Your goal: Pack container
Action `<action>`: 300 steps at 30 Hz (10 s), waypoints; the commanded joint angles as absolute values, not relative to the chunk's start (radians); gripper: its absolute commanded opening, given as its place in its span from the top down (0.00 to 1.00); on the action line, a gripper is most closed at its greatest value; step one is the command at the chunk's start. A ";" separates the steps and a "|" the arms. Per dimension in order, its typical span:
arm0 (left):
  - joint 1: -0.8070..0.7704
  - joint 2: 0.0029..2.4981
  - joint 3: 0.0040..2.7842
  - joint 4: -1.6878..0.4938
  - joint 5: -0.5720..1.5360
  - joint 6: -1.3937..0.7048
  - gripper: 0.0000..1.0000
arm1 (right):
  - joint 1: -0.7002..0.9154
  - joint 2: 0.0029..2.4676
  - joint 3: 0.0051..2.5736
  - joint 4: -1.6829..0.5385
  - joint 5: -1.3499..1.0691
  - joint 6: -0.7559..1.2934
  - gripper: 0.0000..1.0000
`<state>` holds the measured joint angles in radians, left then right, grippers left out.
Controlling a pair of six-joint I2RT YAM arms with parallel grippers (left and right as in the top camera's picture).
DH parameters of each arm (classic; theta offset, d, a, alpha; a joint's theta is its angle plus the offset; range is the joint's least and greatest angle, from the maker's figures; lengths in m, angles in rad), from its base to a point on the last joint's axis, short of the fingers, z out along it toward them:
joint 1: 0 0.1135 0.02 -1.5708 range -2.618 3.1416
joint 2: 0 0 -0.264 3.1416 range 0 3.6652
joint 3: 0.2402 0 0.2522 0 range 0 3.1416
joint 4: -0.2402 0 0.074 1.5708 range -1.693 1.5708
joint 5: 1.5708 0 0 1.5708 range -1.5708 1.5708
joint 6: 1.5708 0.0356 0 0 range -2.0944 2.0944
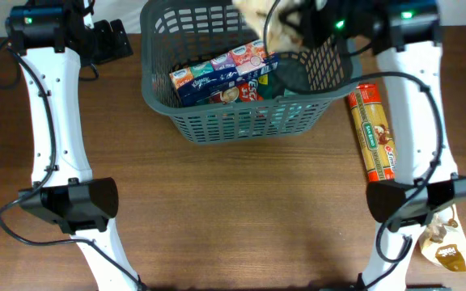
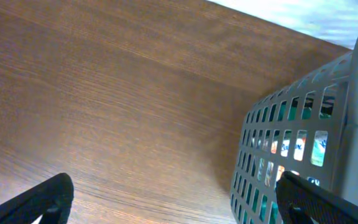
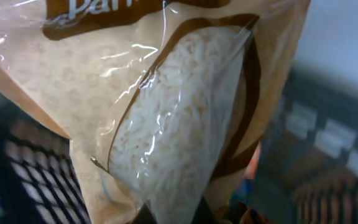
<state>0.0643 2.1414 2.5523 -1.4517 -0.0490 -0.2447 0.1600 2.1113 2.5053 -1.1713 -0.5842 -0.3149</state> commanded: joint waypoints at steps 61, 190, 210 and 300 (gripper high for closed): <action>0.066 2.124 2.566 -1.443 -0.049 -0.253 0.01 | -0.655 1.938 1.686 -1.522 0.116 -0.168 0.01; 0.066 2.126 2.566 -1.361 -0.048 -0.254 0.01 | -0.405 1.937 2.075 -0.171 -1.160 0.036 0.96; 0.066 2.126 2.566 -1.379 -0.048 -0.253 0.01 | 0.075 2.019 2.078 -0.094 -1.122 0.101 0.97; 0.224 1.523 2.532 -1.644 -0.206 0.042 0.01 | -0.366 2.067 1.802 -1.419 -0.115 -0.578 0.01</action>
<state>0.2222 1.5661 2.5576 -1.6314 -0.1989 0.0196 -0.3721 2.0525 1.8748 -1.4292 -0.0597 -0.5091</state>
